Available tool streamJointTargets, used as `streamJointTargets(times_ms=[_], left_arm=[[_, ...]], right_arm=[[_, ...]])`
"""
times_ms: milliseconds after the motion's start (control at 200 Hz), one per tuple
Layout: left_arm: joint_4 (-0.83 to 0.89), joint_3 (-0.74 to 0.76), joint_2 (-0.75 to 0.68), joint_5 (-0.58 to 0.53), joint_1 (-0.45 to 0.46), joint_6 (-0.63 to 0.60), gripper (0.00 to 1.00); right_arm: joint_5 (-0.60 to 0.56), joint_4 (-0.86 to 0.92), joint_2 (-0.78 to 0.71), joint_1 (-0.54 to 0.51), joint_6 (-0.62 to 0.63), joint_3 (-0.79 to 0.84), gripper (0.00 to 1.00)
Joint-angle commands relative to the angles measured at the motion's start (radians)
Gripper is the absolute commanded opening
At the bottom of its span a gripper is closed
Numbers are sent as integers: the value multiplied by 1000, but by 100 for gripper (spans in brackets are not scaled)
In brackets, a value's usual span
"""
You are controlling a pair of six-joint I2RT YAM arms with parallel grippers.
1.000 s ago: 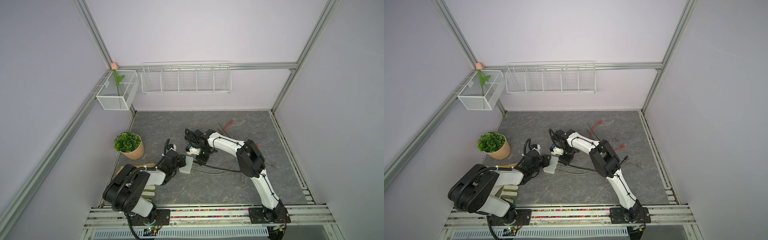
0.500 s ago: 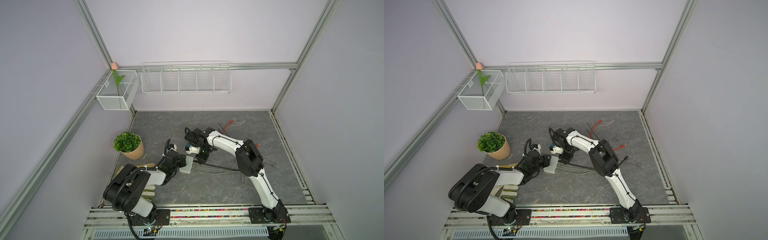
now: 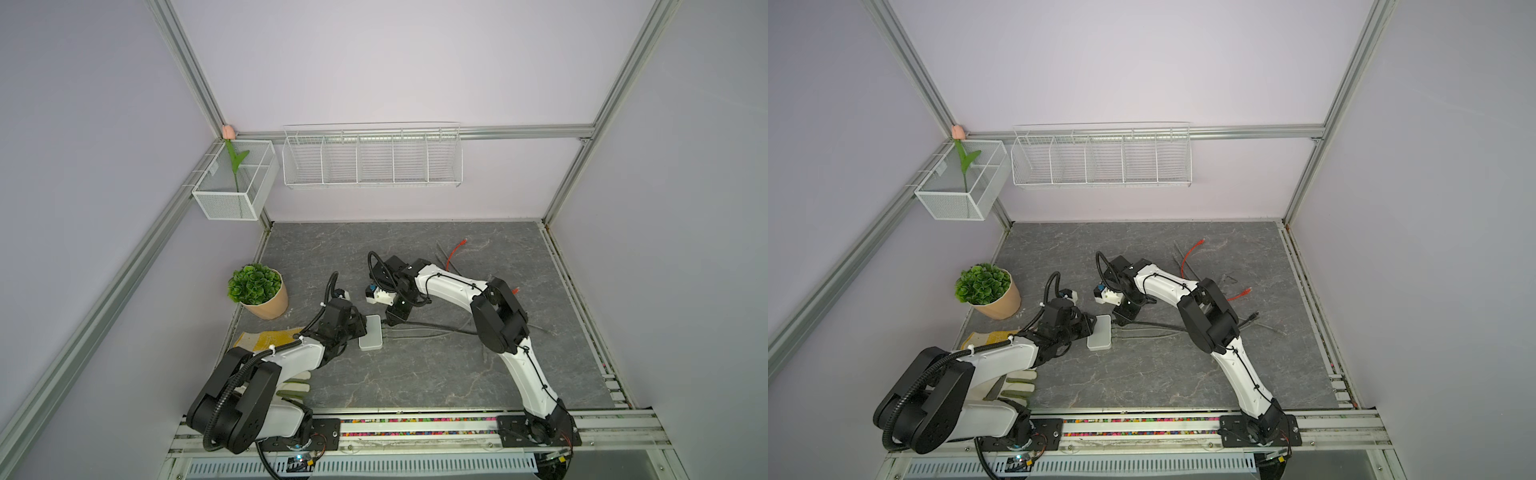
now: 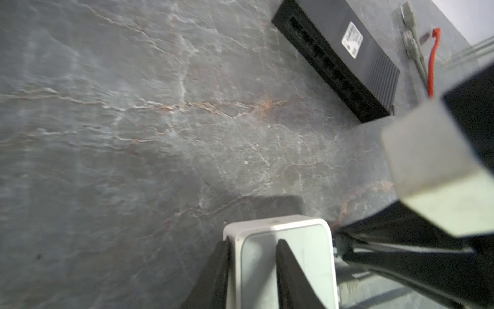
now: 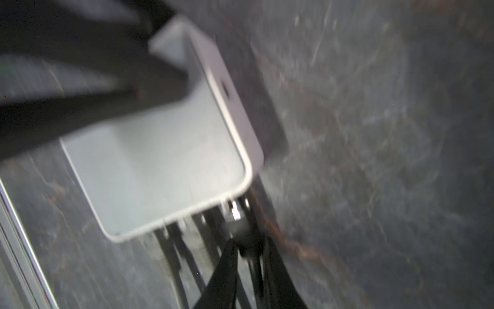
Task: Insert the plug into the switch port
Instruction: 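Open right gripper and lift it up off the seated black plug, then move right gripper over black switch box while left gripper releases white switch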
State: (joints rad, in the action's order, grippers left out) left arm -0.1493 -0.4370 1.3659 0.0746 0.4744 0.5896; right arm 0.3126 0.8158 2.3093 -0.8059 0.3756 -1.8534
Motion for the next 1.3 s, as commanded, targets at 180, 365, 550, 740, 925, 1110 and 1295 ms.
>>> streamJointTargets(times_ms=[180,365,550,740,925,1110,1295], left_arm=[[111,-70,-57,121,-80,-44,33],[151,-74,-96,103,-83,-56,34],[172,-61,-149,104,-88,-51,34],[129,4,-184,187,-88,-30,34],[89,50,-228,209,-88,-8,35],[121,5,-262,223,-83,-7,35],[143,-16,-278,215,-79,-13,36]], right_arm=[[-1,-180,-172,-9,19,118,34],[-95,-208,-298,1,0,242,37],[-204,-185,-367,20,-21,344,39],[-272,-172,-399,49,-48,454,38],[-289,-213,-420,84,-90,512,36],[-253,-203,-381,100,-113,493,28],[-169,-200,-355,100,-109,510,22]])
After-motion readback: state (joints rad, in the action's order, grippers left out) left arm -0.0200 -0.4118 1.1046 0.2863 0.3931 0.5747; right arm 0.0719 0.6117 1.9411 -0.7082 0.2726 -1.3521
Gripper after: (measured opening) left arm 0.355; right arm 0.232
